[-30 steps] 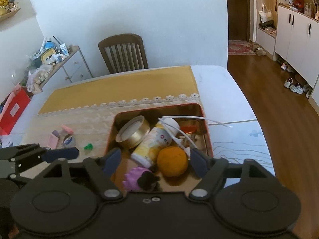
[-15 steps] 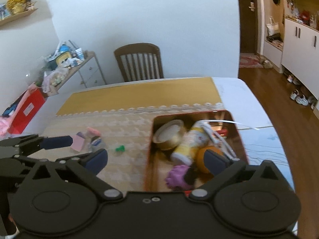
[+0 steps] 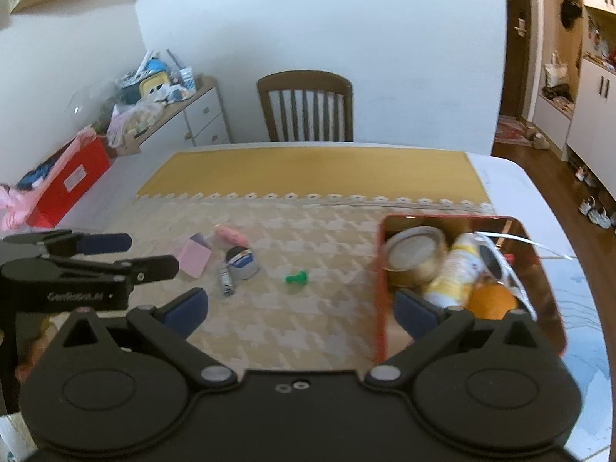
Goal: Organize rigid objects
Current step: 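Withdraw both grippers from the tin toward the pink comb and clipper, then grasp the pink comb with the left gripper while the right gripper grasps the nail clipper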
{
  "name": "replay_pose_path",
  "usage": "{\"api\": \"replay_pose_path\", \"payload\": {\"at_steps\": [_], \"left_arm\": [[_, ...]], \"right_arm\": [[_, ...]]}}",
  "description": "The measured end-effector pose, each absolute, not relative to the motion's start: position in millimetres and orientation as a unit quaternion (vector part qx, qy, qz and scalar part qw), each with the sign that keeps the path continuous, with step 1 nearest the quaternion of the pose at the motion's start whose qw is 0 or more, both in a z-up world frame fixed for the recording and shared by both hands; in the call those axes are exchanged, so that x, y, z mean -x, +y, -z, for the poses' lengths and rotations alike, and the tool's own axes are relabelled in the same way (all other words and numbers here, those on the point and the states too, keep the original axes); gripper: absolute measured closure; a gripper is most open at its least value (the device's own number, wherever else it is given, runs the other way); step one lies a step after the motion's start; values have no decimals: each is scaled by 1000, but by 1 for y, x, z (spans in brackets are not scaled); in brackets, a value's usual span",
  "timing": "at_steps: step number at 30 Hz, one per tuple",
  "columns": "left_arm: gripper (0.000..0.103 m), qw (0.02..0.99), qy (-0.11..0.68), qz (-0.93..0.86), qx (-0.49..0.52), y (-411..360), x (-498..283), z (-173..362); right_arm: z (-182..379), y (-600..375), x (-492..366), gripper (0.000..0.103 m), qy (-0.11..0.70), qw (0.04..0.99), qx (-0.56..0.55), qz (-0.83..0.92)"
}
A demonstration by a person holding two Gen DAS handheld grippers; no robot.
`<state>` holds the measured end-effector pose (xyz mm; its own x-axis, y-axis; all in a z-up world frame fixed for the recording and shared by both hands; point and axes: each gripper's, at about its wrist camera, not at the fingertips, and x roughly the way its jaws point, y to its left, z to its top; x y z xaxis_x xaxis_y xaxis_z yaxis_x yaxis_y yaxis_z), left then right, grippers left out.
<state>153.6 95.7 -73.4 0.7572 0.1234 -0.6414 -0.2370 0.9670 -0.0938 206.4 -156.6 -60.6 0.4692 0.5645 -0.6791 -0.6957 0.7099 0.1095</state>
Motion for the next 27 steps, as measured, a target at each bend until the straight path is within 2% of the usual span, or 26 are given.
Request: {"api": "replay_pose_path", "payload": {"at_steps": [12, 17, 21, 24, 27], "left_arm": [[21, 919, 368, -114, 86, 147, -176, 120], [21, 918, 373, -109, 84, 158, -190, 138], [21, 916, 378, -106, 86, 163, -200, 150], [21, 914, 382, -102, 84, 165, -207, 157], [21, 912, 386, -103, 89, 169, -212, 164]], "right_arm": [[96, -88, -197, 3, 369, 827, 145, -399], [114, -65, -204, 13, 381, 821, 158, -394], [128, -48, -210, 25, 389, 814, 173, -395], [137, -36, -211, 29, 389, 806, 192, -402], [145, -25, -213, 38, 391, 801, 205, -405]]}}
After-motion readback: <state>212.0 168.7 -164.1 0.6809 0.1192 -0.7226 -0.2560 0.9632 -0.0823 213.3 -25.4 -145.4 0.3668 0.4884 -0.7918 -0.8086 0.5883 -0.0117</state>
